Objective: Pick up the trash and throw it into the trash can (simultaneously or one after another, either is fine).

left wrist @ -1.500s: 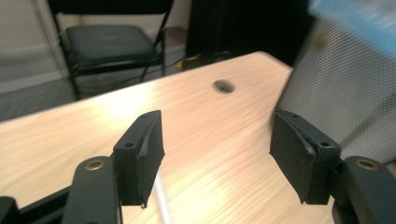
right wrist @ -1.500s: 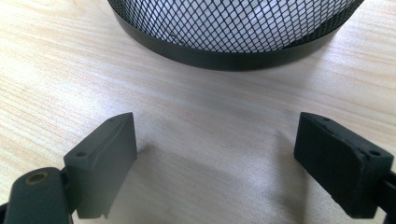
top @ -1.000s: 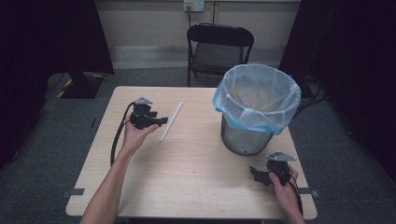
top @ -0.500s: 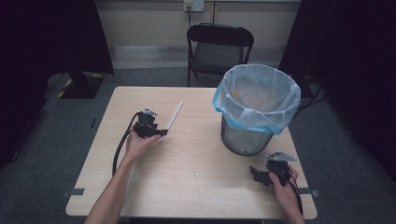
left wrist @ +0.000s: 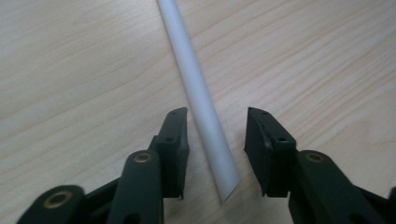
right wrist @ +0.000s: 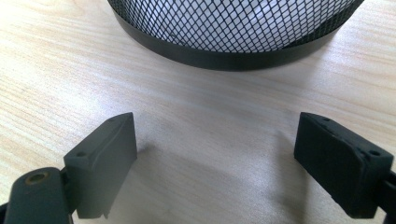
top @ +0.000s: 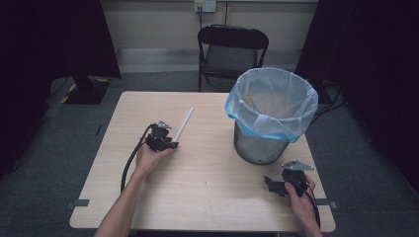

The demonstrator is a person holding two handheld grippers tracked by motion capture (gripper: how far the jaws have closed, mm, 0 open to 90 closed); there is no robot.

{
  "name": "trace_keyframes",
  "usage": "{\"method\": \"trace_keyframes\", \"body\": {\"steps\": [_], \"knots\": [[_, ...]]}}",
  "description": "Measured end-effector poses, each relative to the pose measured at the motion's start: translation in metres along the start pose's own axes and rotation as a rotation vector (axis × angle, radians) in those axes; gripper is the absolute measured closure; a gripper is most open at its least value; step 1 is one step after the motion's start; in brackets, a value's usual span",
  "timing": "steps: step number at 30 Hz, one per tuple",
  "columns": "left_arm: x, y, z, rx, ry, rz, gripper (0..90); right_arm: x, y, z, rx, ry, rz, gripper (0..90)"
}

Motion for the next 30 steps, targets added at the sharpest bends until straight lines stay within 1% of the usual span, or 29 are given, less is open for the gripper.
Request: {"method": "trace_keyframes", "body": {"steps": [1, 3, 4, 5, 6, 9, 10, 12, 17, 18, 19, 20, 22, 23, 24, 25, 27, 28, 30], "knots": [[0.0, -0.0016, -0.0002, -0.001, -0.003, 0.005, 67.7, 0.0, 0.0, 0.0, 0.0, 0.0, 0.0, 12.4], [0.0005, -0.0023, -0.0002, -0.008, -0.002, 0.005, 72.9, 0.0, 0.0, 0.0, 0.0, 0.0, 0.0, 12.4], [0.001, -0.0022, -0.0004, -0.021, 0.002, 0.016, 74.1, 0.0, 0.0, 0.0, 0.0, 0.0, 0.0, 12.4], [0.001, -0.0022, -0.0004, -0.021, 0.002, 0.016, 76.0, 0.0, 0.0, 0.0, 0.0, 0.0, 0.0, 12.4], [0.001, -0.0013, 0.0001, -0.023, 0.001, 0.031, 78.5, 0.0, 0.0001, 0.0, 0.0, 0.0, 0.0, 12.4], [0.0011, -0.002, -0.0005, -0.025, 0.002, 0.026, 79.8, 0.0, 0.0001, 0.0, 0.0, 0.0, 0.0, 12.4], [0.0015, -0.0019, -0.0008, -0.038, 0.007, 0.024, 80.0, 0.0, 0.0001, 0.0, 0.0, 0.0, 0.001, 12.4], [0.0014, -0.002, -0.0009, -0.041, 0.006, 0.023, 80.2, 0.0, 0.0001, 0.0, 0.0, 0.0, 0.0, 12.4], [0.0023, -0.0042, 0.0, -0.033, 0.003, 0.007, 80.6, 0.0, 0.0001, 0.0, 0.0, 0.0, 0.001, 12.4], [0.0026, -0.0042, -0.0001, -0.042, 0.005, 0.008, 80.6, 0.0001, 0.0001, 0.0001, 0.0, 0.0, 0.0, 12.4], [0.0027, -0.0043, -0.0001, -0.043, 0.006, 0.007, 80.6, 0.0, 0.0001, 0.0, 0.0, 0.0, 0.0, 12.4], [0.0023, -0.0046, 0.0001, -0.026, 0.003, 0.011, 80.6, 0.0, 0.0001, 0.0, 0.0, 0.0, 0.0, 12.4], [0.0023, -0.0047, 0.0005, -0.022, -0.001, 0.008, 80.6, 0.0, 0.0, 0.0, 0.001, 0.0, 0.001, 12.4], [0.0025, -0.005, 0.0011, -0.011, -0.002, 0.02, 80.6, 0.0, 0.0, 0.0, 0.001, 0.0, 0.001, 12.4], [0.0031, -0.0041, 0.0015, -0.021, 0.001, 0.026, 80.6, 0.0, 0.0001, 0.0001, 0.0, 0.0, 0.001, 12.4], [0.0025, -0.005, 0.0006, 0.002, 0.001, 0.035, 80.6, 0.0, 0.0001, 0.0, 0.0, 0.0, 0.0, 12.4], [0.0024, -0.0036, 0.0004, 0.003, 0.007, 0.039, 80.7, 0.0, 0.0, 0.0, 0.0, 0.0, 0.0, 12.4], [0.0017, -0.0021, 0.0009, 0.027, 0.002, 0.053, 80.7, 0.0, 0.0, 0.0, 0.0, 0.0, 0.0, 12.4], [0.0008, -0.0013, 0.0011, 0.042, -0.004, 0.068, 80.7, 0.0, 0.0, 0.0, 0.0, 0.0, 0.0, 12.4]]}}
Point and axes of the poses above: each handheld gripper's, and its own axes: x roughly backward along the jaws, z roughly out of its underside, y roughly to its left, the point moved 4 cm from there along -x, roughly forward along the jaws, and after that the axes turned 15 degrees about -z, right-handed, at the moved point
